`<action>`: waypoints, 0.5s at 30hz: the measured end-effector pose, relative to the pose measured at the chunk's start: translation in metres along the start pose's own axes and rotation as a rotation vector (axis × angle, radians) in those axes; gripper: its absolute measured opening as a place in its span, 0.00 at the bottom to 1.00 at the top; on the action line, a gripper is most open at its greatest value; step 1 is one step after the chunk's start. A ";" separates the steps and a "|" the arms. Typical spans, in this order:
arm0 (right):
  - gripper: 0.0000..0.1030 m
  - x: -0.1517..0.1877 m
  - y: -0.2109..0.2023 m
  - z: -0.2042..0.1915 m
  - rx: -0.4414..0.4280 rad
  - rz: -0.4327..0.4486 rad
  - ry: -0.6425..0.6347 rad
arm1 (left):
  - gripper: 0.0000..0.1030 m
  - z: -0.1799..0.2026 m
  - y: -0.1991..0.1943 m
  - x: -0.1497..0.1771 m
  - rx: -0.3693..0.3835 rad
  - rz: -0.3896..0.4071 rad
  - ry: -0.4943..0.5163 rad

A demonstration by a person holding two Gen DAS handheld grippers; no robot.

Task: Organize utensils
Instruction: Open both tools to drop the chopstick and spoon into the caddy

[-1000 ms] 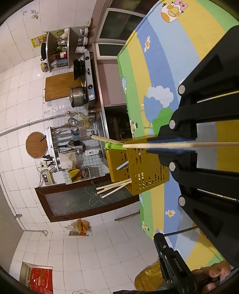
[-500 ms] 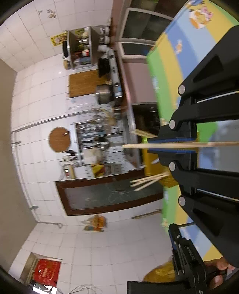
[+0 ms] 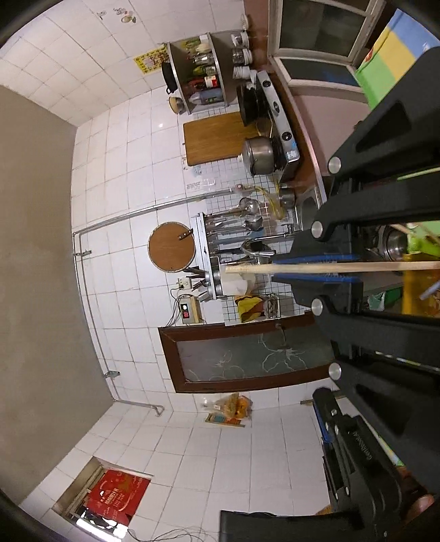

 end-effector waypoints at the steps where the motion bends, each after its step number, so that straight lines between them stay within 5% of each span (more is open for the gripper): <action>1: 0.06 0.005 0.009 -0.002 -0.005 -0.002 -0.004 | 0.08 0.001 0.008 0.003 0.001 0.000 0.005; 13: 0.09 0.096 0.049 -0.011 -0.051 -0.154 -0.017 | 0.08 -0.031 0.073 0.079 -0.029 -0.126 -0.014; 14: 0.14 0.097 0.047 -0.010 -0.052 -0.162 -0.016 | 0.08 -0.034 0.070 0.079 -0.030 -0.125 -0.024; 15: 0.43 0.095 0.040 -0.008 -0.050 -0.173 -0.007 | 0.10 -0.037 0.063 0.078 -0.036 -0.122 -0.030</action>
Point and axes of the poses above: each gripper's, at about its wrist camera, not at the fingertips, and y roughly the way its jaws point, z to its right, x to its underside, the point moved 7 cm from there along y, roughly the way its jaws point, and after that the axes turned 13 degrees about -y, right-handed, at the moved point
